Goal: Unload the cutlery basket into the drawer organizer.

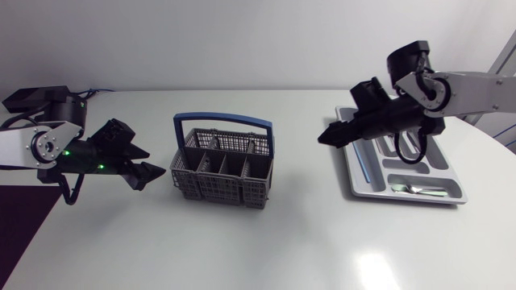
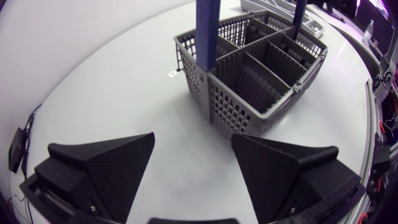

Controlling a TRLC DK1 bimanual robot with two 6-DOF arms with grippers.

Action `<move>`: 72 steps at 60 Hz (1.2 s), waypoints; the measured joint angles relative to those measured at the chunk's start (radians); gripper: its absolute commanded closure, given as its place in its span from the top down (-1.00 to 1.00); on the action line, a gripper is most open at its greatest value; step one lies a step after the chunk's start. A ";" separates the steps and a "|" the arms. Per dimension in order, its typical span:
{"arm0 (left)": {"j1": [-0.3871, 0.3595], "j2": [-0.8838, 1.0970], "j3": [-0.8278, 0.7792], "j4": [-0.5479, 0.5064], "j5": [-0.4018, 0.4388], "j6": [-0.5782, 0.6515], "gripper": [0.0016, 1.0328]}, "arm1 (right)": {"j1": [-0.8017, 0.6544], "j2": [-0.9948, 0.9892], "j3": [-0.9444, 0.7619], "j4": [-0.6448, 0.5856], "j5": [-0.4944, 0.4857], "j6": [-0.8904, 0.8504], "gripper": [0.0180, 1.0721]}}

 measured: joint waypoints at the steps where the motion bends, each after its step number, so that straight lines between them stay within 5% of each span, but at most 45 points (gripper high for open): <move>1: -0.005 0.005 0.001 0.000 0.000 0.000 0.67 | 0.014 0.000 -0.008 0.000 -0.002 0.000 0.52; 44: -0.236 0.038 0.037 0.003 -0.021 -0.023 0.67 | 0.140 0.106 -0.052 0.039 0.051 0.001 0.52; 72: -0.243 0.071 0.072 0.003 -0.076 -0.037 0.67 | 0.192 0.109 -0.042 0.045 0.114 0.008 0.52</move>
